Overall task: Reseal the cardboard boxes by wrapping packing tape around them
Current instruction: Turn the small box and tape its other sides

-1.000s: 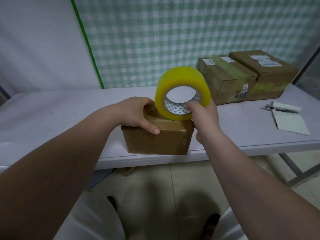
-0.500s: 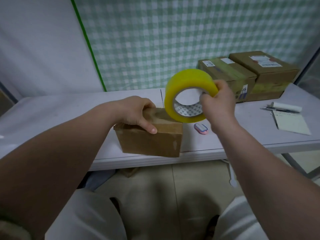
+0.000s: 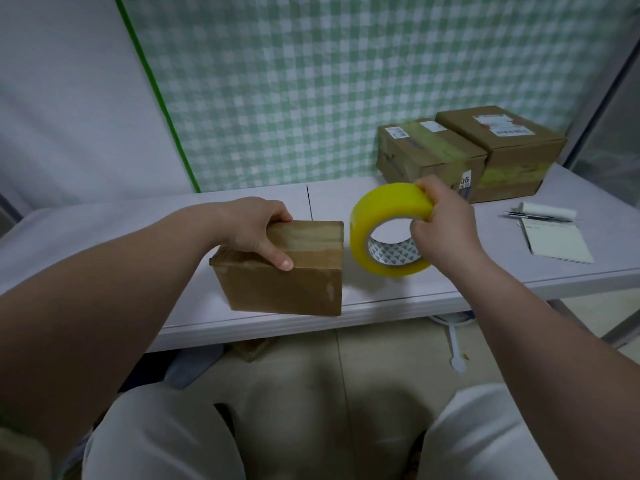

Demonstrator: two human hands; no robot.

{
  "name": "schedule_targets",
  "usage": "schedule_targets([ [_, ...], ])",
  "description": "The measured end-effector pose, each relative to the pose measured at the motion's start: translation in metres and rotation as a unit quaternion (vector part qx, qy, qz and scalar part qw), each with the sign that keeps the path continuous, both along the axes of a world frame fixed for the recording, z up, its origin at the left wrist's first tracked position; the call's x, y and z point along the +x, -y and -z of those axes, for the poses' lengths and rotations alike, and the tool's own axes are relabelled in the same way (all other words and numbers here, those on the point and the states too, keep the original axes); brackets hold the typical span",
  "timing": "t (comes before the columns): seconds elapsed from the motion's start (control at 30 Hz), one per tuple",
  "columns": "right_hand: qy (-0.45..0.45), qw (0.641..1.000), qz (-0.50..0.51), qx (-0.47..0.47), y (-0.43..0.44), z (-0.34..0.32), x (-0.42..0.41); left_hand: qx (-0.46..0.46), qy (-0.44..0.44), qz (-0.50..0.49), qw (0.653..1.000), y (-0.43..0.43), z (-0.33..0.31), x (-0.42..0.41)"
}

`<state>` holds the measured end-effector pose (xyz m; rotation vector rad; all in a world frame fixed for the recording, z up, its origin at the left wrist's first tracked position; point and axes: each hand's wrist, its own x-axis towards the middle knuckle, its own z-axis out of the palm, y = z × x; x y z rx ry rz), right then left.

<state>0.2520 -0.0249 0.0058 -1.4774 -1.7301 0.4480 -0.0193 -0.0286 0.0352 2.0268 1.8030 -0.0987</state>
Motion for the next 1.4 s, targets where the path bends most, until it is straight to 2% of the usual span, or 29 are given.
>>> schedule_targets([
  [0.37,0.009,1.0,0.018,0.007,0.006,0.028,-0.005,0.0,0.047,-0.009,0.999,0.013,0.008,-0.006],
  [0.47,0.012,1.0,0.026,0.006,0.007,0.032,-0.008,0.045,0.014,-0.018,0.999,0.028,0.016,-0.008],
  [0.6,-0.009,0.999,0.043,-0.003,0.01,0.039,-0.009,0.149,-0.031,-0.119,0.981,0.057,0.036,-0.007],
  [0.77,-0.036,0.997,0.068,-0.003,0.013,0.049,-0.012,0.161,-0.125,-0.162,0.966,0.07,0.051,-0.005],
  [1.0,-0.055,0.995,0.082,-0.006,0.013,0.056,-0.015,0.147,-0.202,-0.124,0.96,0.062,0.049,0.009],
  [1.4,-0.057,0.995,0.086,-0.003,0.013,0.057,-0.016,0.142,-0.136,-0.072,0.978,0.064,0.048,0.046],
])
